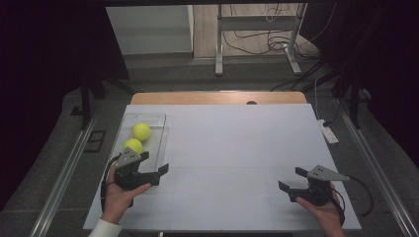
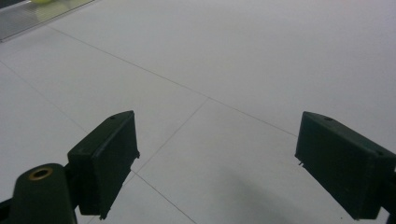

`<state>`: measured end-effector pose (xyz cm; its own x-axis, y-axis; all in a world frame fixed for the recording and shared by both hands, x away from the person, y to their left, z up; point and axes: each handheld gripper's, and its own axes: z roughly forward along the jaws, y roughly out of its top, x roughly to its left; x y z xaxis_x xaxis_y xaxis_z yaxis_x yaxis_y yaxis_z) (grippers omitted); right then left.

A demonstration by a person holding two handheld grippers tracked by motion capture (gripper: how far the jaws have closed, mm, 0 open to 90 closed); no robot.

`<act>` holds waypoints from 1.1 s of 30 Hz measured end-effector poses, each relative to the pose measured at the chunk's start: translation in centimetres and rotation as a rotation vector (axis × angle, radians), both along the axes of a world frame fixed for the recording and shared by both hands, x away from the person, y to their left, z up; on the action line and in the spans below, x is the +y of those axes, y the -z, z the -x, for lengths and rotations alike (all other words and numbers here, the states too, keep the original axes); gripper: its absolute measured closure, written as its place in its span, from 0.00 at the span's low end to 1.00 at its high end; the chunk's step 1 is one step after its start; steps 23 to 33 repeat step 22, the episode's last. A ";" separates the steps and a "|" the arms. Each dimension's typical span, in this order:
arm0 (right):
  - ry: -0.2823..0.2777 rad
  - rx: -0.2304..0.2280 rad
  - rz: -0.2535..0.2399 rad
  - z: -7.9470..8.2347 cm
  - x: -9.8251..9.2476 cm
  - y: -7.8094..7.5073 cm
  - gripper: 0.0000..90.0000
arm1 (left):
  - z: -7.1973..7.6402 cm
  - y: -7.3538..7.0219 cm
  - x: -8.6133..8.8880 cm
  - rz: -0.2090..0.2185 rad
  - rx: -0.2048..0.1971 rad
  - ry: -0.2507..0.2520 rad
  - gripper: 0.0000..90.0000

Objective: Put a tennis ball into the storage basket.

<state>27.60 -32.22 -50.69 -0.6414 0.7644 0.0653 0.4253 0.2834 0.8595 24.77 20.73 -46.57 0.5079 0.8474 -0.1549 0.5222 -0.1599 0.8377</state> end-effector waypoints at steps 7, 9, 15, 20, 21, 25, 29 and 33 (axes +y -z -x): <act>0.008 -0.006 -0.003 0.1 -0.2 -0.1 0.15 | 0.3 0.5 -0.5 -0.007 -0.004 0.015 0.15; 0.010 -0.008 -0.003 0.1 -0.2 -0.1 0.15 | 0.4 0.6 -0.6 -0.010 0.000 0.027 0.14; 0.011 -0.013 0.000 0.2 -0.2 -0.2 0.15 | 0.5 0.6 -0.5 -0.002 -0.002 0.026 0.14; 0.012 -0.015 -0.002 0.2 -0.2 -0.2 0.15 | 0.4 0.7 -0.6 -0.002 -0.001 0.028 0.14; 0.011 -0.016 -0.005 0.2 -0.2 -0.2 0.15 | 0.4 0.7 -0.6 -0.001 -0.001 0.027 0.14; 0.011 -0.016 -0.006 0.2 -0.2 -0.2 0.15 | 0.4 0.8 -0.6 -0.003 -0.001 0.028 0.14; 0.011 -0.016 -0.006 0.2 -0.2 -0.2 0.15 | 0.4 0.8 -0.6 -0.003 -0.001 0.028 0.14; 0.011 -0.016 -0.006 0.2 -0.2 -0.2 0.15 | 0.4 0.8 -0.6 -0.003 -0.001 0.028 0.14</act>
